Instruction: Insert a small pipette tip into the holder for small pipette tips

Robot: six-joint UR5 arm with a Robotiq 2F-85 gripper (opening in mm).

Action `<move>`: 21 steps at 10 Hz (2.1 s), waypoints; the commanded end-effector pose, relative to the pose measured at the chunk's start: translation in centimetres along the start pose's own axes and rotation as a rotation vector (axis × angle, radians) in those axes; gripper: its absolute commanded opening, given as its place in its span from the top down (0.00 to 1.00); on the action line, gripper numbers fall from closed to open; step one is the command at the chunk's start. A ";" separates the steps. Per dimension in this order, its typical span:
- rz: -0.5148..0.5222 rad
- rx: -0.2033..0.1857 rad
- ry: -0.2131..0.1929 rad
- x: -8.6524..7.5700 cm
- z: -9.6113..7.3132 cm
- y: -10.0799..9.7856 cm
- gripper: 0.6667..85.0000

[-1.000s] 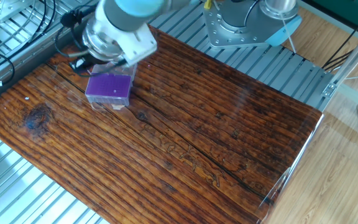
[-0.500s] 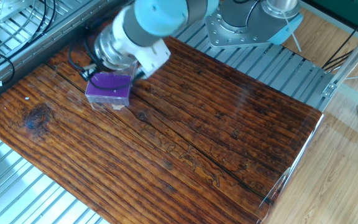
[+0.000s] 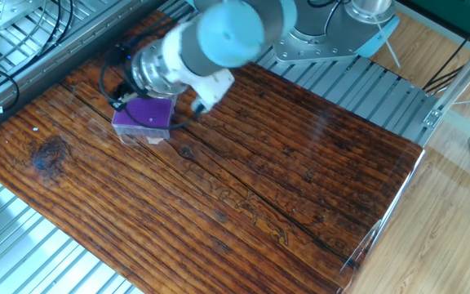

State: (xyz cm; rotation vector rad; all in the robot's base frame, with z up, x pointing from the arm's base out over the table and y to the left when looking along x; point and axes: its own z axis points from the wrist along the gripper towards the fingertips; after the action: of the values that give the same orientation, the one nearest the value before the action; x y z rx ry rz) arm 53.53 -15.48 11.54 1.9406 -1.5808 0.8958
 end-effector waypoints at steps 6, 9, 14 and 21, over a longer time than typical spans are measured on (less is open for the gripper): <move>-0.101 0.030 0.065 -0.8 0.4 0.0 1.00; -0.119 0.053 0.143 -0.2 1.7 0.6 1.00; -0.176 0.077 0.188 2.2 2.8 1.1 1.00; -0.145 0.052 0.196 1.1 2.8 1.7 1.00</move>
State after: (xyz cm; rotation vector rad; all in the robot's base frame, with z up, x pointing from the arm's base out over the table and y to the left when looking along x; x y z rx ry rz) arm 53.00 -18.79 10.60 1.9417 -1.2740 1.0435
